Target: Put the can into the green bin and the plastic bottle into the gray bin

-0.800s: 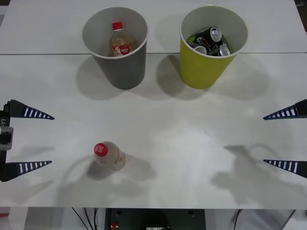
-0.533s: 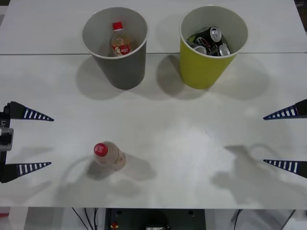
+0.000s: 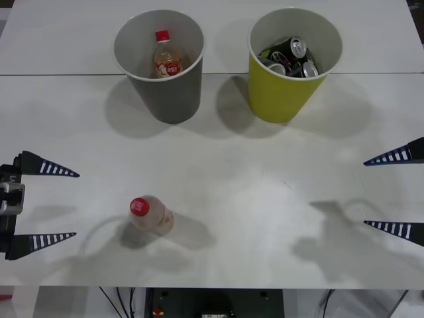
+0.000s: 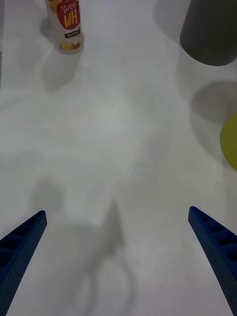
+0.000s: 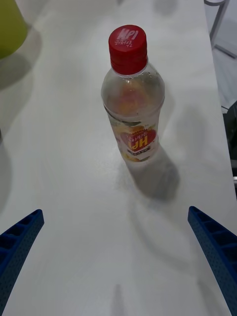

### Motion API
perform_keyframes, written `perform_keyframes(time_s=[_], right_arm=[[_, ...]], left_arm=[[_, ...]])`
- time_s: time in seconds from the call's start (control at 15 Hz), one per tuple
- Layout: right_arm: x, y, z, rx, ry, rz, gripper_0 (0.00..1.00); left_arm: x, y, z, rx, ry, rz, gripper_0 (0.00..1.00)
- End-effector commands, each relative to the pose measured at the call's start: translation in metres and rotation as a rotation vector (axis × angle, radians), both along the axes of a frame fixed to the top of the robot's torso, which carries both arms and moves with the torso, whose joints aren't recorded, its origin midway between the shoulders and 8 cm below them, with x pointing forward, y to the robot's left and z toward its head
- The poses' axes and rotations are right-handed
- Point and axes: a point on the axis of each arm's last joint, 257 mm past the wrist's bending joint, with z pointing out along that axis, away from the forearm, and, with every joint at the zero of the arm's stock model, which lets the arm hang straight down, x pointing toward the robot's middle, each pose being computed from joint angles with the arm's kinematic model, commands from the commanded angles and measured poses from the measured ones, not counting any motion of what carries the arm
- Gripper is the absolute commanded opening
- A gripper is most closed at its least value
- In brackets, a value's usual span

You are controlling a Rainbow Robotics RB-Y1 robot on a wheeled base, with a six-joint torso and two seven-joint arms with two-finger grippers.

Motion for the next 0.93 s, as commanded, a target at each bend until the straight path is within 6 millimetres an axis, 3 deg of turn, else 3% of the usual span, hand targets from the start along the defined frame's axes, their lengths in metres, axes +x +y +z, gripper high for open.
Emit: perform_keyframes(time_s=[0.07,0.53,0.93], right_arm=[[0.0,0.0,0.0,0.0,0.0,0.0,1.0],[0.0,0.0,0.0,0.0,0.0,0.0,1.0],[0.0,0.0,0.0,0.0,0.0,0.0,1.0]], left_arm=[[0.003,-0.006,-0.013,-0.072,0.013,-0.016,1.0],[0.001,-0.026,-0.044,-0.248,0.04,-0.079,1.0],[0.004,-0.044,-0.055,-0.413,0.084,-0.062,1.0]])
